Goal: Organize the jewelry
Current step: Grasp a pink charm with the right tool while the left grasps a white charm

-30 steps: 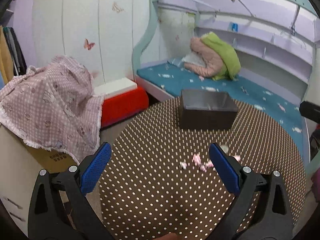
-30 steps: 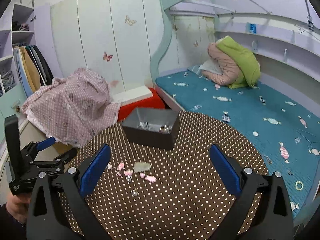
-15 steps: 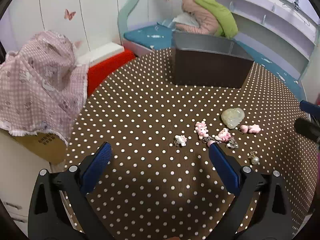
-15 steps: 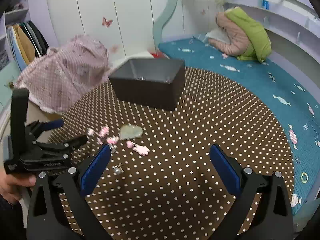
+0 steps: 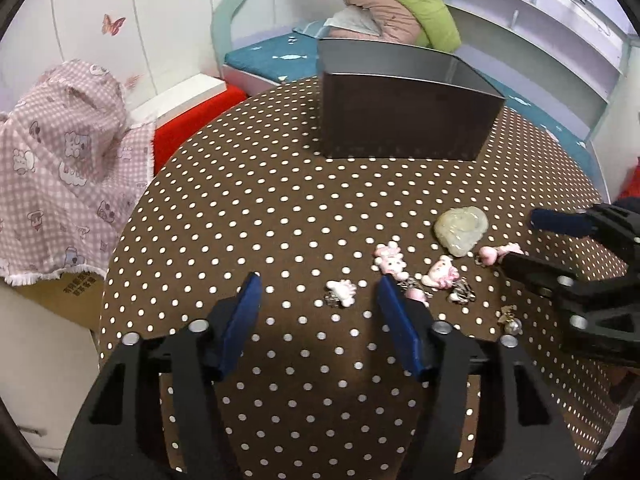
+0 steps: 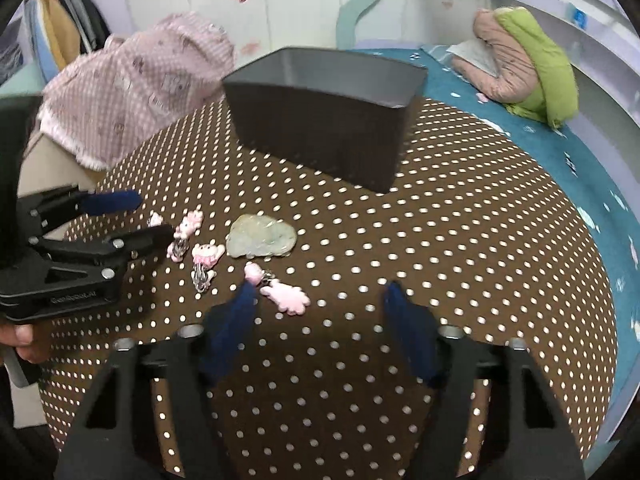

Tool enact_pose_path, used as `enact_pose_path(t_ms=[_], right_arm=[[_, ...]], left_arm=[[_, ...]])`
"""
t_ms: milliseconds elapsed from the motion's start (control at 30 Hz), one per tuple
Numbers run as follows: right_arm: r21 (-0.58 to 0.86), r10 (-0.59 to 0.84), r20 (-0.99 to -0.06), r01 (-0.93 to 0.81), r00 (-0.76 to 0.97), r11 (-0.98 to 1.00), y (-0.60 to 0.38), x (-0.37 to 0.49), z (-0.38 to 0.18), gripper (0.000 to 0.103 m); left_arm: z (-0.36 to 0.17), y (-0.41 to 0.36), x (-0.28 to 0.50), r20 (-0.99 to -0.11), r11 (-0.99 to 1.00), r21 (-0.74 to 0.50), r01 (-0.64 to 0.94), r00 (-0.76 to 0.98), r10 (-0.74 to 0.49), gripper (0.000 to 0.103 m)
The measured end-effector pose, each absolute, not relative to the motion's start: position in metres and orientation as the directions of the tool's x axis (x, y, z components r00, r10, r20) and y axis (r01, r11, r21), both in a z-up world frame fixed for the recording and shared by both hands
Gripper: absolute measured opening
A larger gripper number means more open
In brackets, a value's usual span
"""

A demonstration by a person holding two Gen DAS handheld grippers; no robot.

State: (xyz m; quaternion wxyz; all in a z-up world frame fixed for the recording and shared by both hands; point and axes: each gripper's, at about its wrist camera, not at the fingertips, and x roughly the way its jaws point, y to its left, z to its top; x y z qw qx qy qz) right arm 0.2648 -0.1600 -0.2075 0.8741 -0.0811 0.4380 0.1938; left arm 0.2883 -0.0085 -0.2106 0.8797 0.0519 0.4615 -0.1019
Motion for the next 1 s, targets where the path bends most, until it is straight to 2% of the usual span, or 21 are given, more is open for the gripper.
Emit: enact_pose_path(t_ms=[33,100,133,200,233,567,633,667,933,967,1000], right_arm=[[0.014,0.269,-0.795,-0.426,0.544,0.905,-0.157,0.263,-0.207,0.047],[0.003,0.281,-0.794,-0.459,0.539,0.889,-0.152,0.260,-0.208,0.030],[0.001,0.288,-0.794,-0.472,0.536,0.882,-0.150,0.259,-0.208,0.025],[-0.016,0.283,-0.795,-0.485,0.536,0.874,-0.149,0.257,-0.207,0.022],[-0.015,0.282,-0.797,-0.484,0.534,0.875,-0.150,0.256,-0.207,0.021],[0.036,0.307,-0.780,-0.451,0.545,0.892,-0.171,0.249,-0.190,0.021],[0.034,0.310,-0.771,-0.450,0.556,0.892,-0.175,0.249,-0.180,0.011],[0.035,0.314,-0.762,-0.448,0.566,0.893,-0.177,0.248,-0.173,0.010],[0.015,0.305,-0.745,-0.443,0.593,0.897,-0.183,0.257,-0.155,0.010],[0.024,0.300,-0.750,-0.429,0.590,0.903,-0.188,0.258,-0.158,0.012],[0.037,0.294,-0.760,-0.413,0.579,0.910,-0.192,0.261,-0.163,0.020]], left_arm=[[-0.210,-0.010,0.288,-0.821,0.972,-0.004,0.235,0.554,-0.137,0.050],[-0.209,-0.014,0.285,-0.820,0.969,-0.013,0.247,0.552,-0.152,0.035],[-0.208,-0.014,0.285,-0.819,0.967,-0.026,0.253,0.549,-0.166,0.032],[-0.207,-0.013,0.285,-0.819,0.963,-0.062,0.263,0.538,-0.199,0.016],[-0.206,-0.012,0.284,-0.818,0.961,-0.082,0.265,0.533,-0.216,0.014],[-0.198,-0.003,0.265,-0.803,0.960,-0.118,0.253,0.544,-0.242,0.014],[-0.192,0.000,0.263,-0.795,0.961,-0.115,0.251,0.557,-0.240,0.014],[-0.187,0.002,0.261,-0.789,0.962,-0.113,0.250,0.566,-0.240,0.014],[-0.150,0.006,0.262,-0.739,0.962,-0.099,0.256,0.629,-0.243,0.014],[-0.148,0.005,0.264,-0.737,0.962,-0.098,0.255,0.631,-0.242,0.014],[-0.147,0.006,0.264,-0.735,0.962,-0.096,0.256,0.633,-0.242,0.014]])
